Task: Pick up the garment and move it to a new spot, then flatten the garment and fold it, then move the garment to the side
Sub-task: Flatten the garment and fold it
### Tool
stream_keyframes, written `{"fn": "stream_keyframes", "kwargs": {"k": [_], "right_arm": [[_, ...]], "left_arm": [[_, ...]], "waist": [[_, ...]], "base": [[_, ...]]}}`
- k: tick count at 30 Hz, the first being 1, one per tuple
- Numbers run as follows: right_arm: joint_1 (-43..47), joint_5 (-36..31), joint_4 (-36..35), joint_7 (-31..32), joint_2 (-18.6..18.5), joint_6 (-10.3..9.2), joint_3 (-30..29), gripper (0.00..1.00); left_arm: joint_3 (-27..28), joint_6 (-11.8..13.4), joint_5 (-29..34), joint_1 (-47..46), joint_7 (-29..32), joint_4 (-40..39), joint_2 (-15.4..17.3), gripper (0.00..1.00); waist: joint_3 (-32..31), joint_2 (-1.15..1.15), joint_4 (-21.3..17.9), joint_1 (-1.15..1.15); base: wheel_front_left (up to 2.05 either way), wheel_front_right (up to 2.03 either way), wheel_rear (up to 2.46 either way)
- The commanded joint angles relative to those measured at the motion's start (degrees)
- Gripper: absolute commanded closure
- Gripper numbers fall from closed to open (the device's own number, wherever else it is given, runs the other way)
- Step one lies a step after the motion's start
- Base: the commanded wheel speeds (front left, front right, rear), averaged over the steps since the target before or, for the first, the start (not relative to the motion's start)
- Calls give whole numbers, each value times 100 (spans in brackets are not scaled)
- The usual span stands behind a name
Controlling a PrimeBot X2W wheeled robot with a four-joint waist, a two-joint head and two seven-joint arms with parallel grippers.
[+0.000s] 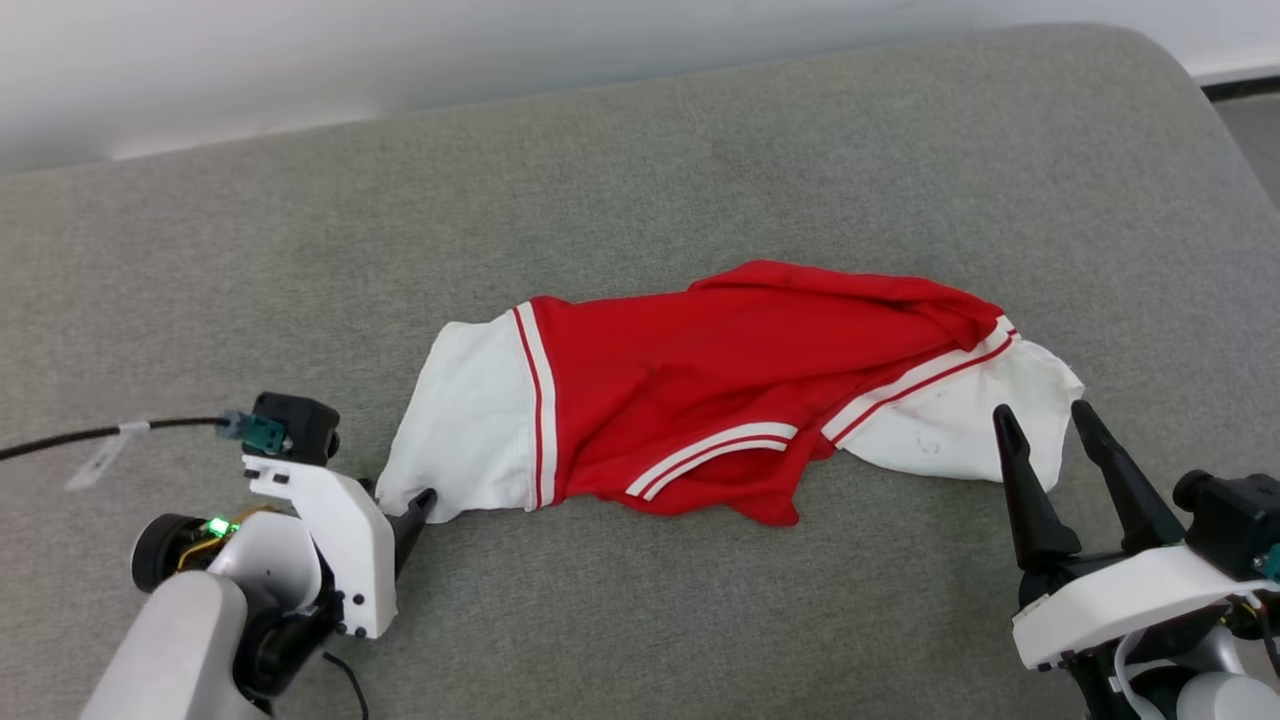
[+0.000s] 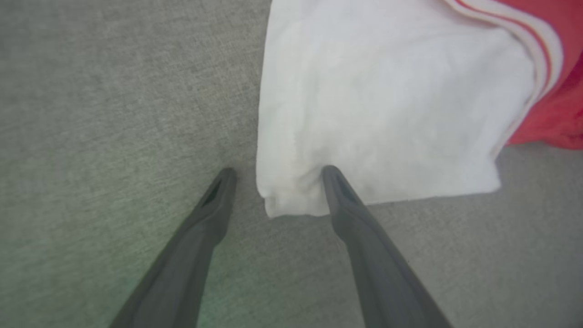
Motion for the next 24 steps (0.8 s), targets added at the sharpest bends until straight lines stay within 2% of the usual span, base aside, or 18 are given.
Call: {"fn": "stream_keyframes", "kwargs": {"k": [1, 4, 5, 6, 7, 9, 14, 20, 24], "right_arm": [[-66, 1, 36, -32, 15, -2, 2, 0], [-112, 59, 131, -68, 14, -1, -48, 0], [-113, 82, 178, -52, 14, -2, -85, 0], [-118, 103, 218, -39, 15, -2, -119, 0], [-143, 133, 237, -55, 16, -2, -143, 0], [-160, 210, 312, -10, 15, -2, -227, 0], [-81, 416, 537, 322, 12, -2, -620, 0], [-45, 518, 1128, 1548, 1, -1, -1455, 0], [-285, 570, 1378, 2122, -101, -1, -1646, 0]], "left_arm": [[-73, -21, -37, 34, 140, 107, 17, 0], [-291, -39, -235, 143, 674, 202, 13, 0], [-358, -44, -294, 176, 844, 210, 20, 47], [-405, -49, -336, 205, 951, 188, 32, 78], [-426, -52, -355, 215, 971, 145, 46, 100], [-432, -54, -357, 232, 941, 51, 64, 100], [-222, 96, -178, 115, 271, -235, 52, 100], [35, 301, -49, 226, -641, -600, -80, 100], [94, 371, 43, 269, -1000, -883, -123, 100]], "waist": [[90, 0, -76, 0], [133, 0, -109, 0], [137, 0, -117, 0], [136, 0, -122, 0], [127, 0, -125, 0], [83, 0, -122, 0], [-68, 0, -72, 0], [-183, 0, 53, 0], [-158, 0, 190, 0]], "base": [[0, 0, 0], [0, 0, 0], [0, 0, 0], [0, 0, 0], [0, 0, 0], [0, 0, 0], [0, 0, 0], [0, 0, 0], [0, 0, 0]]}}
